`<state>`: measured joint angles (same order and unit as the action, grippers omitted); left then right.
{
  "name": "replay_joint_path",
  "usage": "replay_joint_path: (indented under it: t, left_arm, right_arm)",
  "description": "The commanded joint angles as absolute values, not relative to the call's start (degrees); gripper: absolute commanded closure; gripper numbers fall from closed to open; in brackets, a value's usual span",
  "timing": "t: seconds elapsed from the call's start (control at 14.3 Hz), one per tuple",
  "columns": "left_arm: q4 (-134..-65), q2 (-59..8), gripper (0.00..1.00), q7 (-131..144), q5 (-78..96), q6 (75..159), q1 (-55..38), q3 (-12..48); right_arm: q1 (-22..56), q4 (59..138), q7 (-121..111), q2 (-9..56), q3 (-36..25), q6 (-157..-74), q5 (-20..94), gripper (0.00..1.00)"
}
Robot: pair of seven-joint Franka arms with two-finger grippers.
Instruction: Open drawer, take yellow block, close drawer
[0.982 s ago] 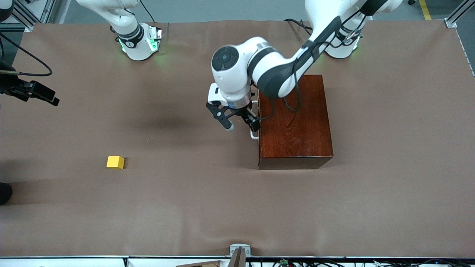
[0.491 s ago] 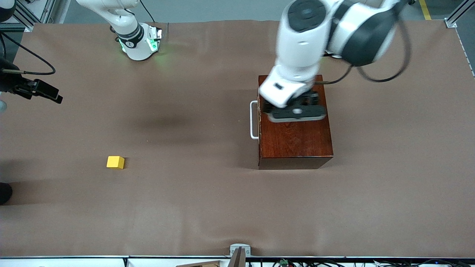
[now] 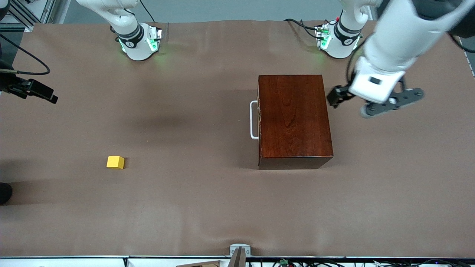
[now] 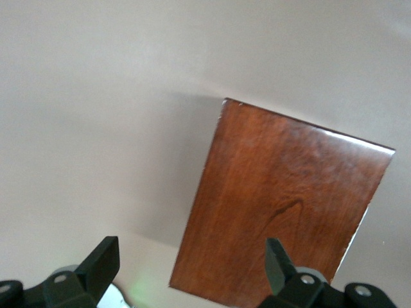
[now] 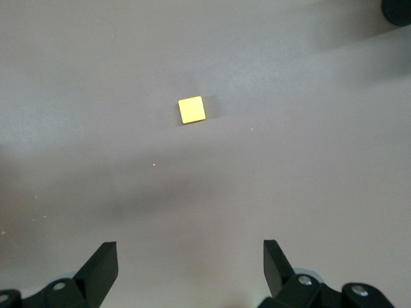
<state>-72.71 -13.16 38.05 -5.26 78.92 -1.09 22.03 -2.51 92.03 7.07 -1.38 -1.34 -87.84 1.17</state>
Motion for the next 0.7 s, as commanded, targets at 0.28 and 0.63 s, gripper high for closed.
replay_joint_path:
  t: [0.28,0.63]
  left_arm:
    - [-81.55,-4.23,0.00,17.16,0.61,78.48,-0.07,6.27]
    - [-91.82,3.67,0.00,6.69,1.93,85.59,-2.19,0.36]
  right_arm:
    - [-3.34,90.53,6.59,-1.49,-0.35,-87.10,2.20,0.00]
    - [-3.43,90.62,6.68,-1.32,-0.35,-87.10,2.20,0.00]
